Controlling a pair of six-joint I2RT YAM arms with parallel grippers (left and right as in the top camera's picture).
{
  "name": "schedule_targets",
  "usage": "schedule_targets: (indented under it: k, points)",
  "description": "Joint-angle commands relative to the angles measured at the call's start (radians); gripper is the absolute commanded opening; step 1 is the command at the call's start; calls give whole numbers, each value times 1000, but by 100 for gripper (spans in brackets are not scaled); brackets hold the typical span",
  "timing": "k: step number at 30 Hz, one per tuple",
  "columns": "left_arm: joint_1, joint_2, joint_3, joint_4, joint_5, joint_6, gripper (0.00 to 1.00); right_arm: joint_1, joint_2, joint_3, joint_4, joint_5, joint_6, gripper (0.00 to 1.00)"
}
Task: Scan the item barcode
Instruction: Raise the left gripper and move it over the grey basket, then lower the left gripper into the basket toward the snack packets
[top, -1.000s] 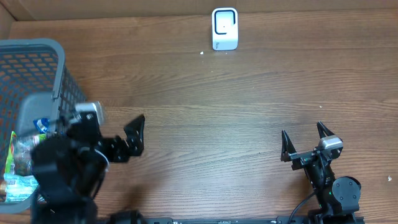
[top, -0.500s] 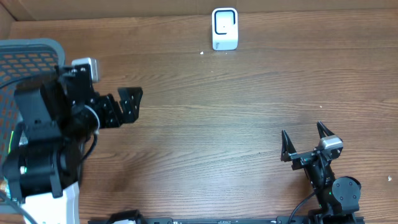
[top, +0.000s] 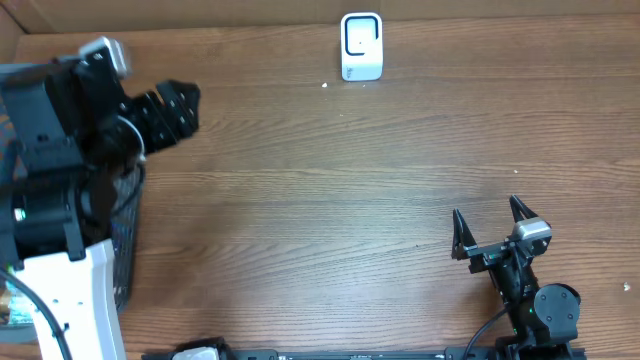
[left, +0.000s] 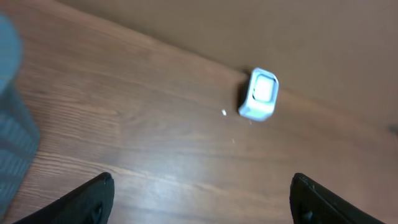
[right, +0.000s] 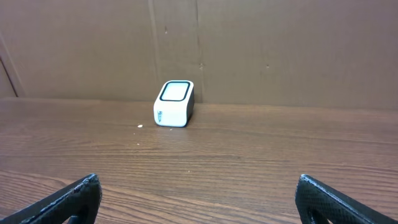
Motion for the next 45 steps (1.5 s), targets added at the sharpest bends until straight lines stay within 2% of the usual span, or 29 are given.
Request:
schedule_targets:
  k: [1,5,13,18,22,26,28,34,36,40,45]
  points:
    - [-6,48,91,-16,-81,-99,80,5,-9,-10,5,1,2,100]
    - [-6,58,185,-74,-130,-111,79,5,-9,-10,5,1,2,100]
    - [-6,58,383,-274,-337,-112,79,5,-9,-10,5,1,2,100]
    - [20,57,442,-416,-441,-219,77,5,-9,-10,5,1,2,100]
    - [102,60,449,-503,-549,-294,78,5,-9,-10,5,1,2,100]
    - [251,82,449,-551,-539,-301,79,5,-9,-10,5,1,2,100]
    - [341,103,449,-556,-513,-281,82,5,-9,-10,5,1,2,100]
    - [615,227,449,-546,-303,-127,84,5,-9,-10,5,1,2,100]
    - [682,292,449,-561,-238,-97,78,5,-9,-10,5,1,2,100]
    - [736,430,445,-592,-236,-100,66,5,-9,-10,5,1,2,100]
    - [734,541,406,-567,-294,-137,63,5,-9,-10,5,1,2,100]
